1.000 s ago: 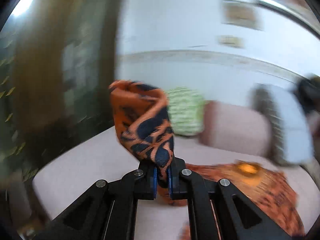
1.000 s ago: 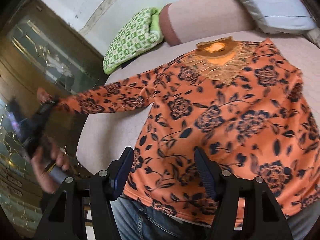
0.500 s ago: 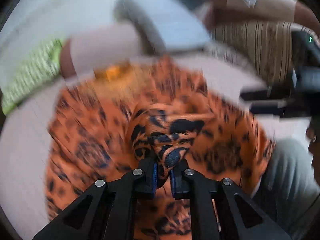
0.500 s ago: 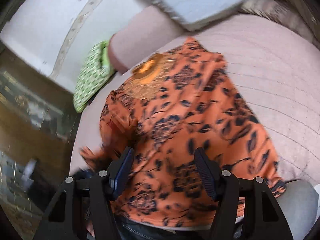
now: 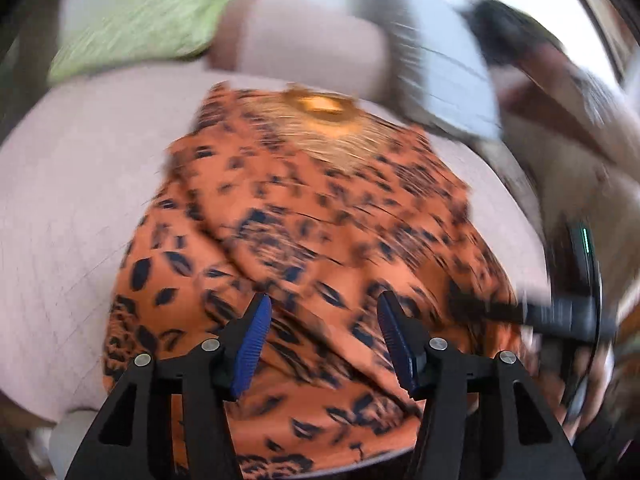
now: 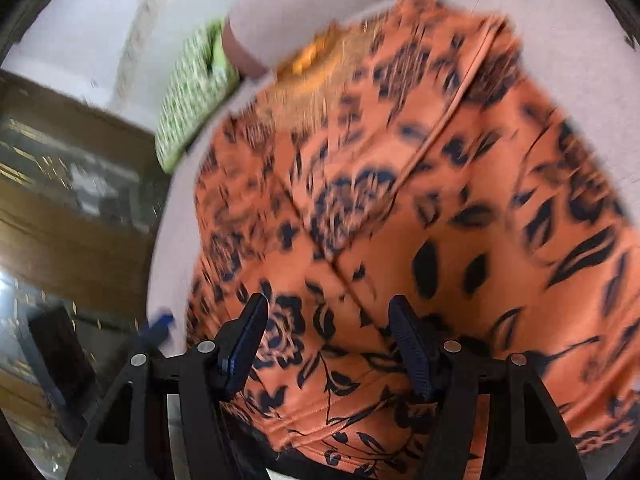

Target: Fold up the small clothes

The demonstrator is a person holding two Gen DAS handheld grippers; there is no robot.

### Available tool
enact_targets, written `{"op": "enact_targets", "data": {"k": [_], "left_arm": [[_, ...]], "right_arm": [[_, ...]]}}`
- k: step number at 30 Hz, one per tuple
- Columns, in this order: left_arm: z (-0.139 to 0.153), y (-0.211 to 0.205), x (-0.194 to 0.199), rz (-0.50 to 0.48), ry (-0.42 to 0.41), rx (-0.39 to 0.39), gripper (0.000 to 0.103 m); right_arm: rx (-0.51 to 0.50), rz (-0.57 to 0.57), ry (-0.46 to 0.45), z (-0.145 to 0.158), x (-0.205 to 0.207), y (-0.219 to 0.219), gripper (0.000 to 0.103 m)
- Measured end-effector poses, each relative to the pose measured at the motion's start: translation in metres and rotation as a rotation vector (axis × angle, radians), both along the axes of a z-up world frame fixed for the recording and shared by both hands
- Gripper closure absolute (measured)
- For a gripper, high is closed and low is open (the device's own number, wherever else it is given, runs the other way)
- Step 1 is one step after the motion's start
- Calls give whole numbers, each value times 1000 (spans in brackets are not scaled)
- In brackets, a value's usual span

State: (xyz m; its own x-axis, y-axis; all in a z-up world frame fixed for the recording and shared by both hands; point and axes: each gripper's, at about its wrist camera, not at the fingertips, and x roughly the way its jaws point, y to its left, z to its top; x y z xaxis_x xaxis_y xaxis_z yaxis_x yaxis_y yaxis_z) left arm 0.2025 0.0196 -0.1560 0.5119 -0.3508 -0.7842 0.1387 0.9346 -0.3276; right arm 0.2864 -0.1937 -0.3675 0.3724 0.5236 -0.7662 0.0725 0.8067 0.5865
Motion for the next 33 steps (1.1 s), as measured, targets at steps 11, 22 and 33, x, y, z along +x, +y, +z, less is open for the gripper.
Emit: {"op": "enact_targets", "data": {"k": [11,22,33], "left_arm": [[-35,77,81,270,201,-290,48],[-74,104,138,333,237,-423,48],[-137,133,201,456,276,-666,63]], "right_arm": [[-441,120,-100,28,-27,37,100],[-434,102,-50,42,-23,15,92],[-110,247,-142,76,160,86,44]]}}
